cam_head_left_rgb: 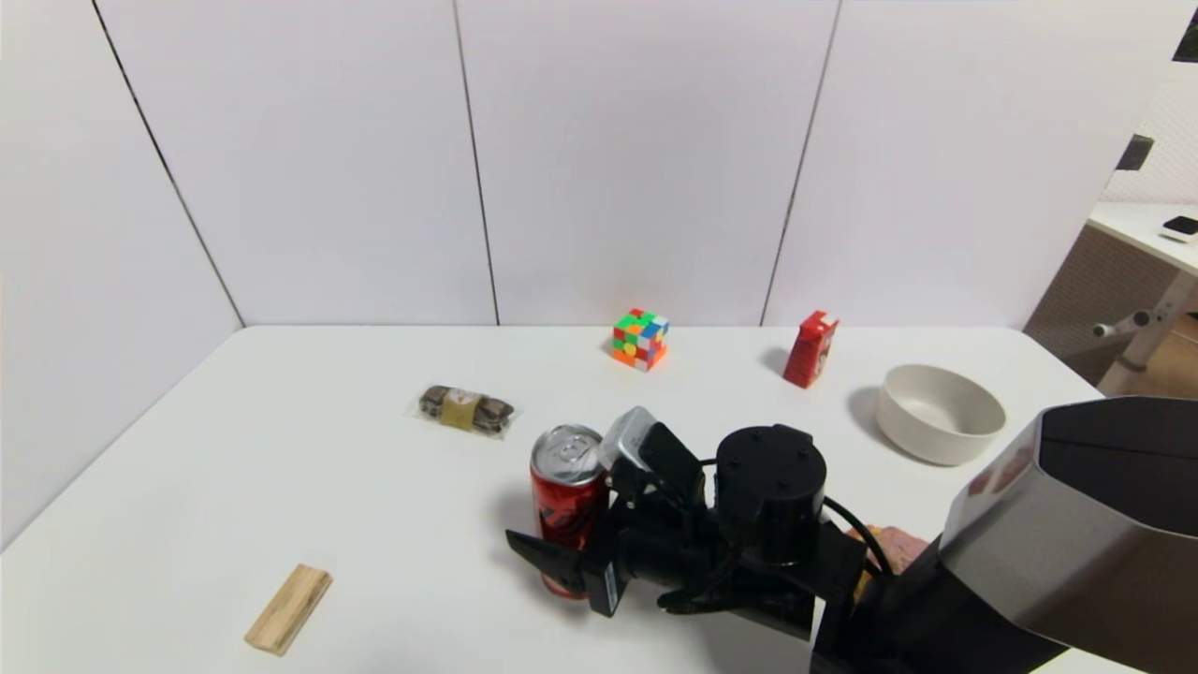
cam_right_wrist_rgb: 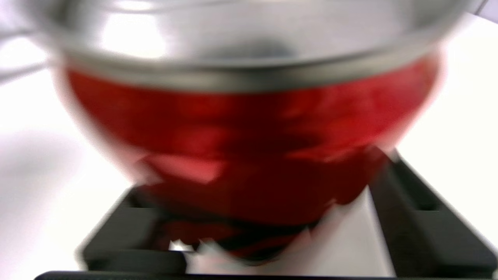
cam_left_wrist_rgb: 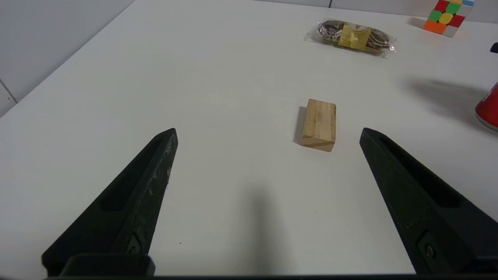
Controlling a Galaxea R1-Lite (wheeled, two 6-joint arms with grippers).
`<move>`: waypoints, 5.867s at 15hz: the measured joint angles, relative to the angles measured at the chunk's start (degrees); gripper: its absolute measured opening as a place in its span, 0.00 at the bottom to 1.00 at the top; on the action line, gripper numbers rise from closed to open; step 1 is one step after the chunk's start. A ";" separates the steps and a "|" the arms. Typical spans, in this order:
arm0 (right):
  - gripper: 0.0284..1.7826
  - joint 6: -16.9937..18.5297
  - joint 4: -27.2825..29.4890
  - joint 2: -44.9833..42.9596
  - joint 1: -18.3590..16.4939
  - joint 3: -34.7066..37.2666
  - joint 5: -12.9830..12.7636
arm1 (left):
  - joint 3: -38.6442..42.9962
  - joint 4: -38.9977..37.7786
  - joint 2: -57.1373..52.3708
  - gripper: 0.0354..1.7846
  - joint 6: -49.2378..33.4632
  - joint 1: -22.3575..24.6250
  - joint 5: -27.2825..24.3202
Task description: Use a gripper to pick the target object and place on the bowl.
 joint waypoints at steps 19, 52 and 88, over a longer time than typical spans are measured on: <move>0.55 0.85 10.57 -19.31 -18.12 -0.85 7.29 | 0.00 0.00 0.00 0.94 0.04 0.02 0.01; 0.55 -8.80 14.29 -10.69 -60.51 0.50 22.99 | 0.00 0.00 0.00 0.94 0.04 0.00 0.00; 0.95 -5.68 67.38 -71.06 -51.70 5.27 3.32 | 0.00 0.00 0.00 0.94 0.04 0.00 0.00</move>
